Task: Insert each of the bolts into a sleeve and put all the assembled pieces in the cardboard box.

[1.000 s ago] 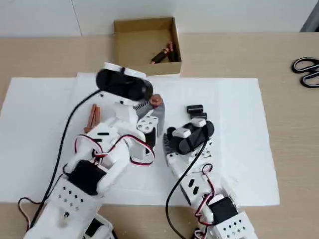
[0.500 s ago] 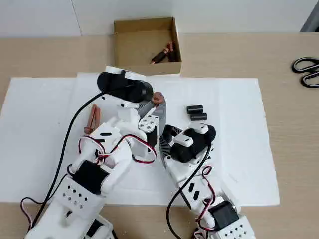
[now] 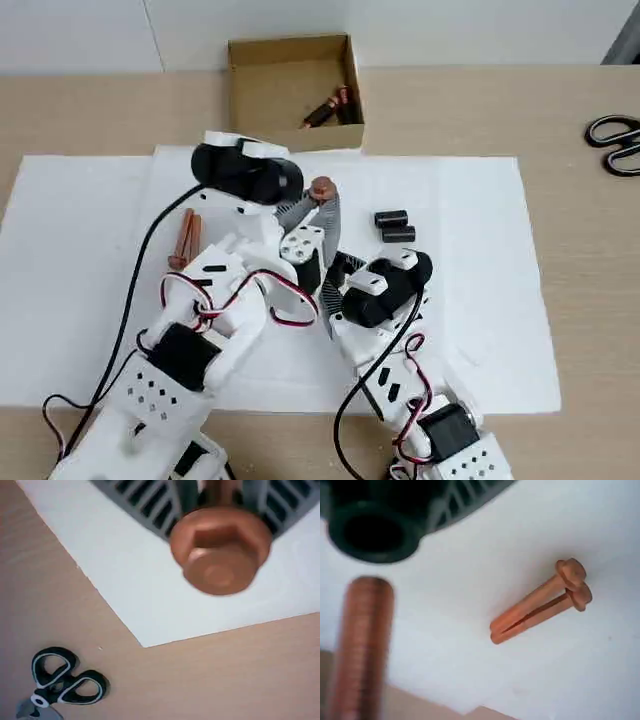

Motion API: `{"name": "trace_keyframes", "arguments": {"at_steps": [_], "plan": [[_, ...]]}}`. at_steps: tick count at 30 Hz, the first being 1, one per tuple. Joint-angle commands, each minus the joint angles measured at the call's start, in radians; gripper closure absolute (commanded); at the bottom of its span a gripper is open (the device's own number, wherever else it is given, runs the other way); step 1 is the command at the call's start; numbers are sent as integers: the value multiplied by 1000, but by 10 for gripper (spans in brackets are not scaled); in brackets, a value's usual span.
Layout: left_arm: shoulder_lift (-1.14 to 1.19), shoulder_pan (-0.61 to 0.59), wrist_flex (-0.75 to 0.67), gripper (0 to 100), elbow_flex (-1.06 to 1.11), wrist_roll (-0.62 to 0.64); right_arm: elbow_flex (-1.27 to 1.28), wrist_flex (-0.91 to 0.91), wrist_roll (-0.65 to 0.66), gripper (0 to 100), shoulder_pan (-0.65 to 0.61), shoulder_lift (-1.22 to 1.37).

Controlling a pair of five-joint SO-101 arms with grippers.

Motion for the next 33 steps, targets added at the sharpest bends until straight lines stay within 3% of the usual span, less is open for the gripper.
{"name": "trace_keyframes", "arguments": {"at_steps": [1,33], "plan": [[-26,21,-20,994,-2,6,8,2,-5,991,-5,-28],[-31,11,18,994,44,-2,8,2,-5,991,-5,-30]]}}
